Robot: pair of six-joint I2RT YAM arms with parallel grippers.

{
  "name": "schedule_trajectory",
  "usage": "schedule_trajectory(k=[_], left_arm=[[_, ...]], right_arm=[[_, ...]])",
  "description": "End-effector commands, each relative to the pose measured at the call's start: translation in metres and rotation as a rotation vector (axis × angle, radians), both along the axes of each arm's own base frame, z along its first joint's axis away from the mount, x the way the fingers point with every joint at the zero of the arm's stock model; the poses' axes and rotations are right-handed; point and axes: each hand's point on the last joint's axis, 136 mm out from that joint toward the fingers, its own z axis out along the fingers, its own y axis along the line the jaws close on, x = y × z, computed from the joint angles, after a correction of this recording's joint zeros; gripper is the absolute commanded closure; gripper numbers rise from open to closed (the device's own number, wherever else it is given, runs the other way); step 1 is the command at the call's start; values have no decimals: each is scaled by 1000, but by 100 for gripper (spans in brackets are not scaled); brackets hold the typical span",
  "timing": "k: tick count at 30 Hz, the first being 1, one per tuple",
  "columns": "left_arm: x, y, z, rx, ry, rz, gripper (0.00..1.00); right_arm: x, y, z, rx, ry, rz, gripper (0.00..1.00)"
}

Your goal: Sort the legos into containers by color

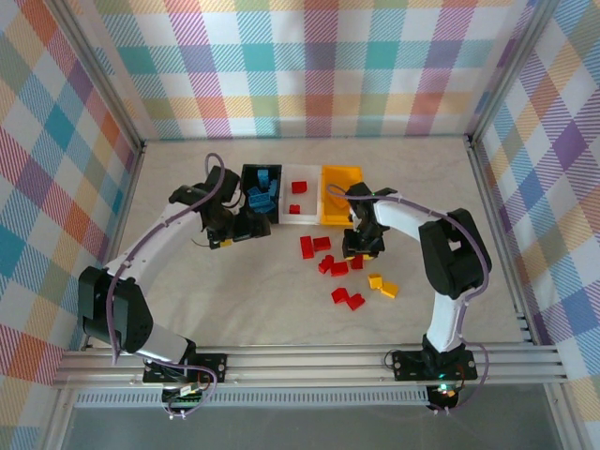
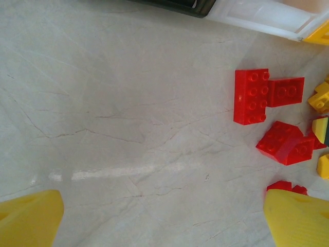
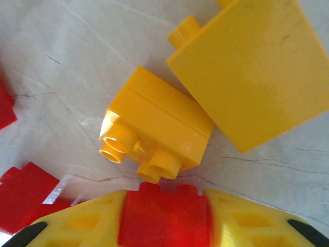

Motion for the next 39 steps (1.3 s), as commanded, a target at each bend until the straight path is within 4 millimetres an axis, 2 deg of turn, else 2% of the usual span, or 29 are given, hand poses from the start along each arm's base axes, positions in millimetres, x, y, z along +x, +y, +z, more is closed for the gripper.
schedule_trajectory(k=[1, 8, 11, 14, 19, 23, 29, 33, 39], left_arm=[[-3, -3, 3, -25, -12, 14, 0], [-2, -5, 1, -43, -19, 21, 0], [-4, -4, 1, -43, -20, 21, 0], [-7, -3, 1, -43, -20, 21, 0], [-8, -3, 9, -50, -31, 20, 0], [-11, -5, 11, -71, -36, 29, 0], [-20, -2, 9, -63, -26, 41, 0], [-27, 2, 8, -61, -26, 58, 0], [-35, 5, 4, -60, -17, 58, 0]], right_arm=[[6, 0, 27, 12, -48, 10, 62], [8, 0, 57, 29, -88, -3, 65], [16, 13, 86, 67, -136, 3, 64], [35, 36, 115, 138, -184, 23, 64], [79, 71, 135, 210, -218, 51, 64], [112, 99, 142, 239, -242, 97, 64], [145, 137, 135, 302, -255, 150, 64], [158, 152, 127, 347, -251, 148, 64], [160, 167, 112, 382, -233, 150, 63]])
